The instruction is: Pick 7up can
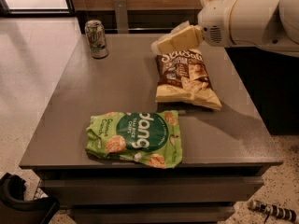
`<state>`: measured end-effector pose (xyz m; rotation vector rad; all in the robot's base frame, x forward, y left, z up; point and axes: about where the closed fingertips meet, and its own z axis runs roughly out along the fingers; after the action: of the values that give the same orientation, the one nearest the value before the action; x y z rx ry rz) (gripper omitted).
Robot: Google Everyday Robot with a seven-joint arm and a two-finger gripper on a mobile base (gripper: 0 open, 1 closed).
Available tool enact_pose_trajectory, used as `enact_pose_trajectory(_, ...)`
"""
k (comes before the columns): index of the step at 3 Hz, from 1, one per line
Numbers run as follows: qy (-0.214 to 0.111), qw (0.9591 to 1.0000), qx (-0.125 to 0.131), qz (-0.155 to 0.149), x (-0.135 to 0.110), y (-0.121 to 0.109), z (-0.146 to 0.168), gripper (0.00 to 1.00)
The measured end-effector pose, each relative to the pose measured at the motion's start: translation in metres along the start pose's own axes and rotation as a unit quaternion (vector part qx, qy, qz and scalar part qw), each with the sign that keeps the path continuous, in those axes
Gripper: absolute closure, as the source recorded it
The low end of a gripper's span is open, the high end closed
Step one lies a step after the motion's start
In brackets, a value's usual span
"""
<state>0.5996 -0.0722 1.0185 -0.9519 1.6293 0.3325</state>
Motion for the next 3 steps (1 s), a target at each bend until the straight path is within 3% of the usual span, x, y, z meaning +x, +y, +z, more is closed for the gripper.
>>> enact_pose_trajectory(1, -0.030, 0.9992, -0.025, 0.009, 0.001, 0.005, 0.037, 0.00)
enact_pose_trajectory(2, -0.089, 0.9936, -0.064, 0.026, 0.002, 0.013, 0.102, 0.00)
enact_pose_trajectory(3, -0.127, 0.9866, -0.099, 0.026, -0.006, 0.022, 0.169, 0.00)
